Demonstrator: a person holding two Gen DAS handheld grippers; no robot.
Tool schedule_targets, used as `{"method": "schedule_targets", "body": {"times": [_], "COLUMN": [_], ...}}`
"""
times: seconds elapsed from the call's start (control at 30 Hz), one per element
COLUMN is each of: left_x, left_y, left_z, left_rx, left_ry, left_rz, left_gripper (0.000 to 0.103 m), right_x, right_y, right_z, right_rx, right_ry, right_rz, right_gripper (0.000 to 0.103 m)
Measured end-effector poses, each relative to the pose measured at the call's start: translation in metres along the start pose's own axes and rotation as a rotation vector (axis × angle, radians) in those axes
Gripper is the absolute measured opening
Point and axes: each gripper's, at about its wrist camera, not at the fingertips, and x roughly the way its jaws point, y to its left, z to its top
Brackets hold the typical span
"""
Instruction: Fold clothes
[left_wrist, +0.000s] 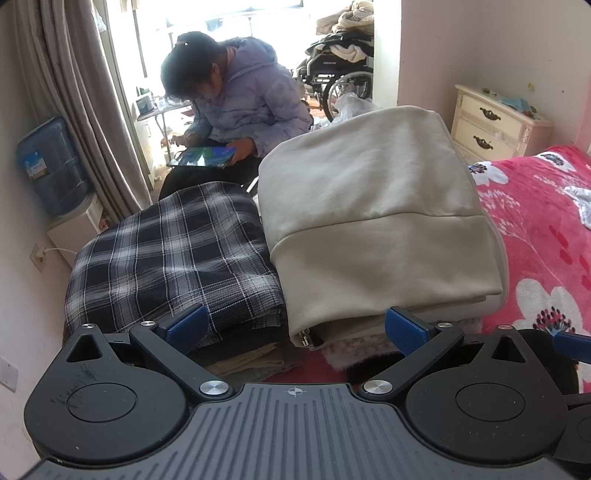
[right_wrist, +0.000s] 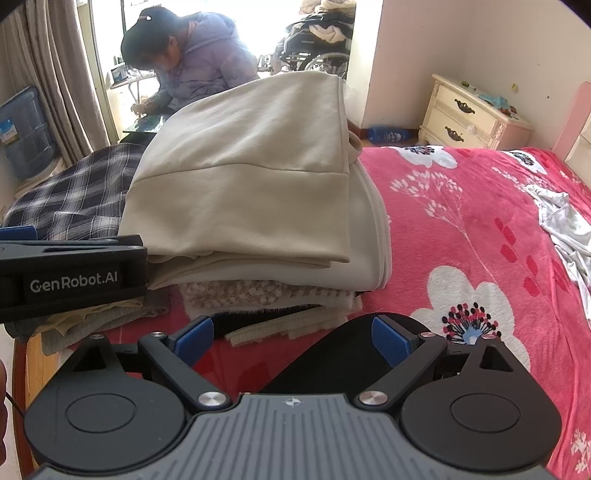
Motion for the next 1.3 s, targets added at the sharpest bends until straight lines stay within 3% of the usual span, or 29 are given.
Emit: {"method": "schedule_targets", "body": {"times": [1.3], "left_x": [0.004], "left_y": [0.0038], "left_z": [0.0003], "left_rx": [0.001], "left_ry": [0.008], "left_rz": [-0.003], "left_gripper": [0.103], "right_x": [0.001], "right_y": [0.0037], "right_z": [0.0015], "right_rx": [-0.006], "right_ry": [0.006], "right_rz": [0.001], "right_gripper": [0.096]}}
